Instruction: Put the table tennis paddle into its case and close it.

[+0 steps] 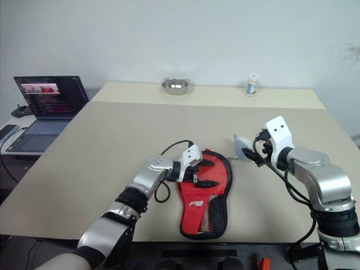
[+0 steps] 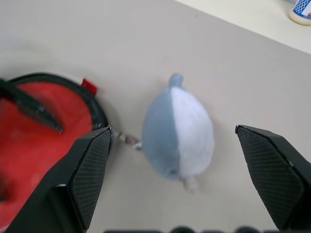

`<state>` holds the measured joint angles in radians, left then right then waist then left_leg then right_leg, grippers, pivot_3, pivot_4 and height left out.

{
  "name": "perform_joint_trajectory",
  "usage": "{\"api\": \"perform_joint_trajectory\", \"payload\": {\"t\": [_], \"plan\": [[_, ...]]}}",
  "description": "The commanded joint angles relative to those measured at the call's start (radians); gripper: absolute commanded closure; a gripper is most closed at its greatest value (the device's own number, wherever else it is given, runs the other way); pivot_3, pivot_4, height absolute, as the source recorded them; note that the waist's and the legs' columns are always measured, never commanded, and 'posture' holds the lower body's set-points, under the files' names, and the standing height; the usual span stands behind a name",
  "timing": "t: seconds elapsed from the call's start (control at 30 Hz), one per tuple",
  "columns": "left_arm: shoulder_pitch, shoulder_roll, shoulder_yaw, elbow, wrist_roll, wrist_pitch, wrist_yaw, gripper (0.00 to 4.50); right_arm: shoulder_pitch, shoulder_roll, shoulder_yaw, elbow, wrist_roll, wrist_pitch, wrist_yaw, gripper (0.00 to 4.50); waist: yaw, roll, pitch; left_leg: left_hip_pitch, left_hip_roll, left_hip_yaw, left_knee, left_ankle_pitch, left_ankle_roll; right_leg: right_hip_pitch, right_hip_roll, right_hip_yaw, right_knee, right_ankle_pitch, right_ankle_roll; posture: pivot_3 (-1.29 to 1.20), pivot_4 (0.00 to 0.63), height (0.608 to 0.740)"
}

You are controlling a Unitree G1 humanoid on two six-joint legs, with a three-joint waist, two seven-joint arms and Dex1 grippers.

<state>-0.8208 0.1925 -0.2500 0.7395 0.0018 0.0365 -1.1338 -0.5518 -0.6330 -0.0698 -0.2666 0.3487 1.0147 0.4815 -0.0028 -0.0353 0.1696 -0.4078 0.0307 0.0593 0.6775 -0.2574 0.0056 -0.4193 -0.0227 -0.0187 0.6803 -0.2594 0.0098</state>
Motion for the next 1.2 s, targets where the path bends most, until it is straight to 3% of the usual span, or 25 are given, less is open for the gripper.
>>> {"api": "perform_joint_trajectory", "payload": {"t": [0.03, 0.57, 0.67, 0.87, 0.97, 1.07, 1.2], "plan": [[-0.007, -0.010, -0.015, 0.047, 0.018, -0.026, 0.011, 0.05, -0.076, 0.025, 0.003, 0.097, -0.014, -0.046, -0.003, 0.00, 0.000, 0.000, 0.000, 0.000, 0.000, 0.000, 0.000, 0.000, 0.000, 0.000, 0.000, 0.000, 0.000, 0.001, -0.001, 0.00, 0.150, 0.740], [0.017, -0.022, -0.031, 0.028, 0.021, -0.025, 0.010, 0.05, -0.246, 0.178, 0.059, 0.592, -0.118, -0.224, -0.019, 0.00, 0.000, 0.001, -0.001, 0.000, 0.000, 0.002, 0.000, 0.000, 0.000, -0.001, 0.000, 0.002, 0.000, 0.003, -0.005, 0.00, 0.150, 0.740], [0.026, -0.023, -0.036, 0.023, 0.025, -0.026, 0.007, 0.00, -0.249, 0.183, 0.064, 0.605, -0.130, -0.232, -0.021, 0.63, 0.000, 0.001, -0.001, 0.000, 0.000, 0.002, 0.000, 0.000, 0.000, -0.001, -0.001, 0.002, 0.000, 0.003, -0.005, 0.00, 0.150, 0.740], [0.038, -0.030, -0.030, 0.027, 0.010, -0.041, -0.012, 0.00, -0.234, 0.177, 0.048, 0.583, -0.142, -0.219, -0.038, 2.70, 0.000, 0.002, -0.001, 0.000, 0.000, 0.002, 0.000, 0.000, 0.000, -0.001, -0.001, 0.002, 0.000, 0.003, -0.005, 0.00, 0.150, 0.740], [0.035, -0.042, -0.008, 0.062, -0.012, -0.057, -0.016, 0.00, -0.215, 0.172, 0.044, 0.551, -0.147, -0.203, -0.056, 3.53, 0.000, 0.002, -0.001, 0.000, 0.000, 0.002, 0.000, 0.000, 0.000, -0.001, -0.001, 0.002, 0.000, 0.003, -0.005, 0.00, 0.150, 0.740], [0.036, -0.053, 0.009, 0.101, -0.028, -0.063, -0.023, 0.00, -0.192, 0.152, 0.043, 0.506, -0.158, -0.186, -0.069, 3.97, 0.001, 0.002, -0.001, 0.000, 0.000, 0.002, 0.000, 0.000, 0.000, -0.001, -0.001, 0.002, -0.001, 0.003, -0.005, 0.00, 0.150, 0.740], [0.044, -0.063, 0.009, 0.155, -0.022, -0.083, -0.022, 0.00, -0.134, 0.079, 0.038, 0.410, -0.164, -0.132, -0.048, 4.10, 0.003, 0.004, -0.003, 0.000, -0.001, 0.002, 0.000, 0.000, 0.000, 0.000, -0.001, 0.002, -0.001, 0.003, -0.005, 0.00, 0.150, 0.740]]}}
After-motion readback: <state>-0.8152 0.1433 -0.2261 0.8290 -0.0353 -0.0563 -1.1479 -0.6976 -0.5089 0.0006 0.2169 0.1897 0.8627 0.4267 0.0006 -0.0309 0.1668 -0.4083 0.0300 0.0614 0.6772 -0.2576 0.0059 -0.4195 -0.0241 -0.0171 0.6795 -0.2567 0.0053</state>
